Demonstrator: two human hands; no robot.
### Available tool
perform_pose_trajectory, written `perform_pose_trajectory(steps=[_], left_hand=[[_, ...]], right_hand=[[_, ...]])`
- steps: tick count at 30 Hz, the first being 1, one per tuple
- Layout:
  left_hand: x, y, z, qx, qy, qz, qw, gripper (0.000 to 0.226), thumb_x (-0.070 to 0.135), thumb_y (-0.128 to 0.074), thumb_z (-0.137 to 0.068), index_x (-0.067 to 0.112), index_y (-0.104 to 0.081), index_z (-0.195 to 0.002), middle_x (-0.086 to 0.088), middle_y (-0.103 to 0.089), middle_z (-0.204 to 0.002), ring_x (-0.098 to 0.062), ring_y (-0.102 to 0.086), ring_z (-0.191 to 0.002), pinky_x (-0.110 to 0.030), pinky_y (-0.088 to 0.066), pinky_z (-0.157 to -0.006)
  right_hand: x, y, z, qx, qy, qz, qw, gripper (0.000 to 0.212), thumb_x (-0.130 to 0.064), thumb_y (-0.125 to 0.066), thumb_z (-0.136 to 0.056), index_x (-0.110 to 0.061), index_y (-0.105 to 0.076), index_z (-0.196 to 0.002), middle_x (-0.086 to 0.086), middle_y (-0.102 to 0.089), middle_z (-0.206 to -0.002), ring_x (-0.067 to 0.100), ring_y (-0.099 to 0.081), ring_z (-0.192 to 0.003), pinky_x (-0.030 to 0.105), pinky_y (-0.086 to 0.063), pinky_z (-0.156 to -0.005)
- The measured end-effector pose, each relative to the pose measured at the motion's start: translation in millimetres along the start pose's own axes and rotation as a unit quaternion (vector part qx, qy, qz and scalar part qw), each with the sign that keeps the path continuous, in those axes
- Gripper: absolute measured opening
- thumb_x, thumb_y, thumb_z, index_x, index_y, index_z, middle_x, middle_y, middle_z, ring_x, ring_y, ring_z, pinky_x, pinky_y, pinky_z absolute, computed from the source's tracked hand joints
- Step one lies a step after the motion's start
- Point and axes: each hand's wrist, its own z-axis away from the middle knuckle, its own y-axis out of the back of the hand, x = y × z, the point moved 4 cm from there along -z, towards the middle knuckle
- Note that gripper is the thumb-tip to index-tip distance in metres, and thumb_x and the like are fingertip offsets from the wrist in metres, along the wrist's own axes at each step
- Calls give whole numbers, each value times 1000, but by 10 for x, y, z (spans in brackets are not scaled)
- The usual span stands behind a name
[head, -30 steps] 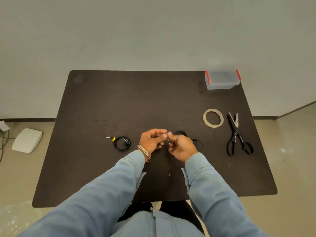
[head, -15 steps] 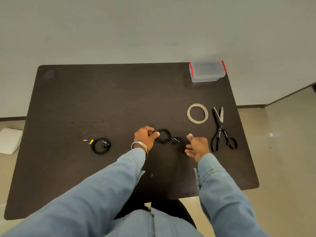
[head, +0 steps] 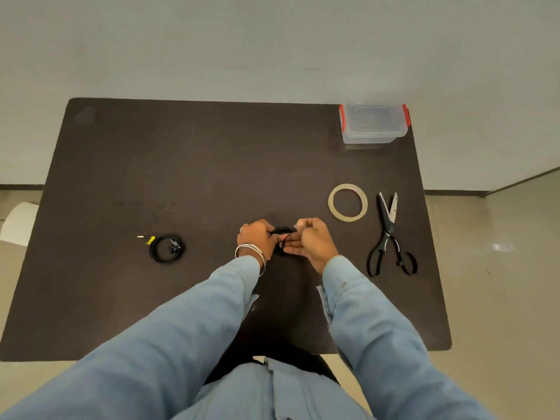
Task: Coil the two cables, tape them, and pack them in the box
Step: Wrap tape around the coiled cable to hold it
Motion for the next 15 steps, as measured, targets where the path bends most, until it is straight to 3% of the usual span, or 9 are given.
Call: perform_pose_trajectory(steps=[6,10,15], left_hand=[[33,6,-52,-75,-16,14,997,20,26,-59,-88,12,-69,-98,-13,-69,-99,-30,-62,-96,-36,-51,-87],[81,46,-48,-140,-22,24,990,20,25,-52,-92,14,-67,-100,-12,-68,-100,-29,-61,-97,-31,-44,-80],[126,90,-31,-169,-35,67,983,26,32,-56,-92,13,-68,-106,-8,-68,-106,-24,-61,-103,-32,-45,-87]], right_hand=[[-78,-7,-117,-33,-14,28,999,19,-11,-42,-100,-16,-37,-118,19,-63,-82,32,-68,-73,45,-60,-71],[-68,27,-133,-48,-22,6,999,23,-10,-43,-100,-17,-35,-121,20,-62,-82,33,-67,-76,47,-59,-74],[-75,52,-122,-72,-23,-38,996,25,-12,-44,-100,-17,-33,-122,23,-63,-86,37,-68,-83,47,-58,-76]])
